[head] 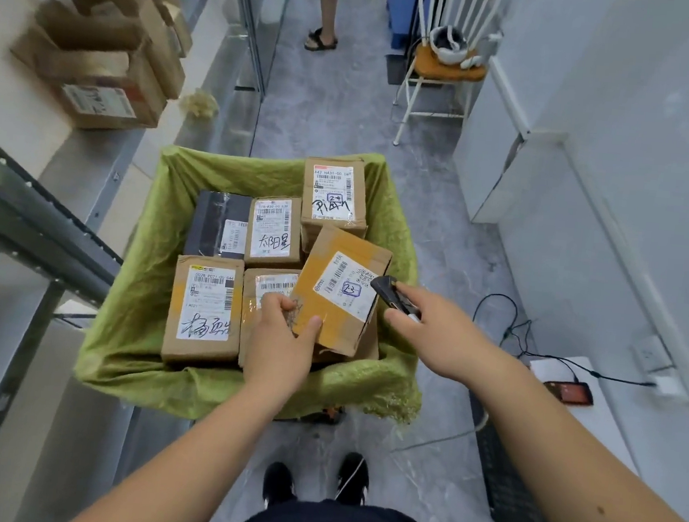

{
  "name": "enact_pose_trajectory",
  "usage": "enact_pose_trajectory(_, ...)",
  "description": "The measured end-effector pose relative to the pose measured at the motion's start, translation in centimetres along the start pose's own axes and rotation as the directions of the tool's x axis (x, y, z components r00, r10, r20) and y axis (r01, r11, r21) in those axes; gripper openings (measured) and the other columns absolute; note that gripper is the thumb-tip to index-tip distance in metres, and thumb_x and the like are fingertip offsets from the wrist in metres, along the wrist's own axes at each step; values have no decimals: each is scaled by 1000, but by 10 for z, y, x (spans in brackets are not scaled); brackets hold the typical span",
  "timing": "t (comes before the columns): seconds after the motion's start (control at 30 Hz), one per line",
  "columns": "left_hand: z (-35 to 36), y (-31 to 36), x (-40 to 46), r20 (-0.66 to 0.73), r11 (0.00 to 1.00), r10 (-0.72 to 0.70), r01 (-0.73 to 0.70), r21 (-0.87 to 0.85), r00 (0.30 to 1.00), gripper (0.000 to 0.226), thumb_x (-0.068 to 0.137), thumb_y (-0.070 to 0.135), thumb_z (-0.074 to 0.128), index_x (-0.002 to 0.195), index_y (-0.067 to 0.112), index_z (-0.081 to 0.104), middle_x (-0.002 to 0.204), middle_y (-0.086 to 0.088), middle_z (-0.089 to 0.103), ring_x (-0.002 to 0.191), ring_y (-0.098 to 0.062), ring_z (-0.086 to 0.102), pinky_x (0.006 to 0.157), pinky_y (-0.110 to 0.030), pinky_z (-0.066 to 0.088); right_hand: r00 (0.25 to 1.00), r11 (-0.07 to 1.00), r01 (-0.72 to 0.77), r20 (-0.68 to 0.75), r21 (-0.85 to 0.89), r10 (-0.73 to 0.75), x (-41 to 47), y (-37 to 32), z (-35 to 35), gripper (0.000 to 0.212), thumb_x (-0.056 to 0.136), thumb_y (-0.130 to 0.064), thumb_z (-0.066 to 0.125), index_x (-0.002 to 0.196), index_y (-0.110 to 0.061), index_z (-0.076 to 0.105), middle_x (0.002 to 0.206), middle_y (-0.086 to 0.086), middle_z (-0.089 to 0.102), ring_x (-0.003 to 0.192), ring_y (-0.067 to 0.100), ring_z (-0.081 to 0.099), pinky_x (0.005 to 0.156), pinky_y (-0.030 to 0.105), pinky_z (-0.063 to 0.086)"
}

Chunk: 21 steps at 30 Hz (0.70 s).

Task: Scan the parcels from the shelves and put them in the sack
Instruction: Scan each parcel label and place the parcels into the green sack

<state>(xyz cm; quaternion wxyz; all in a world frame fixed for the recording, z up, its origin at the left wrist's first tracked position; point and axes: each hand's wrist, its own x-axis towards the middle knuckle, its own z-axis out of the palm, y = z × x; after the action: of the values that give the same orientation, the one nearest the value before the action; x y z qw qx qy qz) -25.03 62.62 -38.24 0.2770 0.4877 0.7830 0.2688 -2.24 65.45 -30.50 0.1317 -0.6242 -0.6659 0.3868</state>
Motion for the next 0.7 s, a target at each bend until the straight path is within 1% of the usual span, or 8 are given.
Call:
enact_pose_trajectory(0.07, -3, 2, 2, 57, 985, 46, -55, 161, 997, 40, 96, 56, 64, 114, 34, 35, 108, 6, 60, 96, -23, 62, 82, -44, 56, 999, 999, -31, -16, 23, 31, -1, -1, 4, 43, 102, -33, 57, 145, -28, 57, 91, -33, 58, 76, -17, 55, 64, 0, 36)
enact_pose_trajectory(0.1, -4, 2, 3, 90, 976, 46, -64, 210, 995, 41, 97, 59, 59, 116, 34, 32, 105, 5, 63, 93, -25, 64, 81, -44, 56, 999, 999, -42, -18, 22, 42, -2, -3, 6, 44, 103, -34, 57, 146, -28, 57, 93, -34, 58, 76, -15, 55, 64, 0, 37)
enact_pose_trajectory(0.17, -3, 3, 3, 155, 962, 46, -86, 258, 987, 40, 100, 59, 52, 119, 33, 28, 100, 3, 67, 85, -25, 63, 76, -40, 53, 998, 998, -58, -13, 9, 58, -4, -8, 8, 46, 103, -37, 56, 148, -28, 54, 117, -23, 66, 84, -6, 56, 64, 3, 36)
enact_pose_trajectory(0.23, -2, 4, 2, 204, 962, 67, -117, 246, 977, 39, 103, 55, 49, 125, 31, 27, 97, 1, 69, 78, -24, 58, 70, -38, 47, 997, 997, -75, -8, 0, 75, -8, -11, 11, 48, 104, -38, 55, 151, -28, 51, 136, -10, 64, 102, 7, 59, 69, 10, 37)
enact_pose_trajectory(0.3, -2, 4, 3, 237, 964, 85, -140, 226, 968, 42, 104, 51, 47, 133, 30, 25, 90, 4, 67, 74, -23, 57, 68, -37, 45, 995, 995, -94, -13, -10, 94, -12, -15, 14, 52, 104, -39, 56, 153, -26, 48, 144, -6, 60, 118, 15, 59, 79, 21, 37)
enact_pose_trajectory(0.4, -4, 3, 7, 262, 959, 102, -165, 231, 960, 50, 105, 49, 47, 144, 29, 22, 78, 14, 55, 66, -14, 51, 64, -35, 38, 992, 991, -124, -36, -43, 122, -17, -18, 20, 57, 104, -41, 55, 157, -23, 43, 149, 0, 57, 127, 20, 56, 85, 22, 34)
enact_pose_trajectory(0.6, -7, 6, 12, 390, 968, 119, -194, 160, 913, 62, 106, 41, 49, 153, 38, 9, 100, 6, 64, 80, -21, 62, 71, -38, 50, 985, 988, -156, -77, 4, 155, -21, -24, 36, 57, 103, -40, 57, 155, -22, 45, 147, 1, 58, 127, 21, 56, 90, 27, 38)
enact_pose_trajectory(0.7, -8, 4, 13, 394, 967, 137, -209, 146, 909, 62, 106, 41, 49, 151, 42, 7, 103, 4, 66, 78, -21, 60, 73, -39, 53, 981, 985, -168, -91, 37, 171, -24, -29, 44, 56, 102, -42, 57, 154, -23, 46, 143, 0, 60, 117, 16, 57, 88, 27, 38)
